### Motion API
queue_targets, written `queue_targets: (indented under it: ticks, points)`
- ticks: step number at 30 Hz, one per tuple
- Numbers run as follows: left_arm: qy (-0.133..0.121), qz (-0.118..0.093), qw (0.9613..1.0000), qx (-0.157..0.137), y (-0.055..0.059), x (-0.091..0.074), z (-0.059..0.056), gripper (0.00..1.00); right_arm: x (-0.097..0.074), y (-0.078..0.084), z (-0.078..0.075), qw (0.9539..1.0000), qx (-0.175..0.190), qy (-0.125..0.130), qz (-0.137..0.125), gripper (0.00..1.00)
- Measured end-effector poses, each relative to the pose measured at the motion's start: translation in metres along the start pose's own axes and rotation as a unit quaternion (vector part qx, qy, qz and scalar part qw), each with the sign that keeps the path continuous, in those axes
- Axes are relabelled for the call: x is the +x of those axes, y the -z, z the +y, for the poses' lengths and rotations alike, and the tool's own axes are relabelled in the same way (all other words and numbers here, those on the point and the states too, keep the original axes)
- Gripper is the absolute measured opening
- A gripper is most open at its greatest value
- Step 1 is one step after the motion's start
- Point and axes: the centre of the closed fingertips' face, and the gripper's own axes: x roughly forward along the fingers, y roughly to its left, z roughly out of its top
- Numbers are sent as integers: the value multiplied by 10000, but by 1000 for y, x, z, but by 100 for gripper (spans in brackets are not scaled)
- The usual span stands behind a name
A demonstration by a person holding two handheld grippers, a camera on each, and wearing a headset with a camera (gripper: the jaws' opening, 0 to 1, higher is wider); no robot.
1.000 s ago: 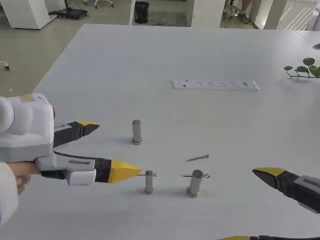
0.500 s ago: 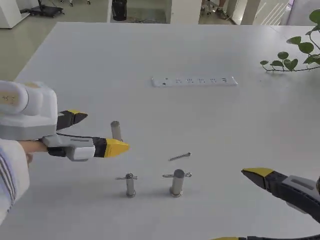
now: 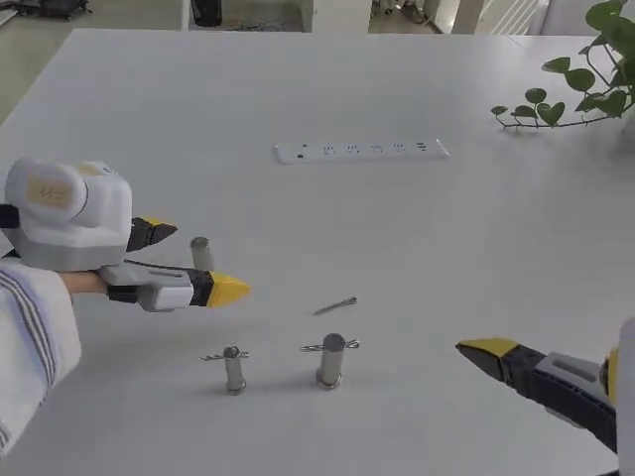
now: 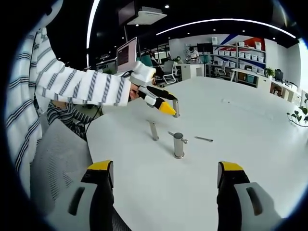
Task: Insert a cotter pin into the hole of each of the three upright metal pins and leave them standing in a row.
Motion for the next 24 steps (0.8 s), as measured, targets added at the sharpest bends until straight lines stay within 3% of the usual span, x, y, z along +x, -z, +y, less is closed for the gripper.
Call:
queue_targets:
  ticks: [4,10,15,22,24]
  points:
    - [21,10,10000,0,0,5,1,72,0,1,-1,10000,13,-4,25,87]
    - [78,12,10000,43,0,9,0,50,0,1,-2,10000,34,1,23,86]
    - [118,24,9999,91,0,12,-2,40,1,3,-2,10000,69,12,30,85]
    - [-78,-31,9999,135,-3,13,8,13,0,5,-2,9999,103,20,50,84]
    - [25,-52,9998,172,-4,12,6,11,0,6,-2,9999,107,12,68,84]
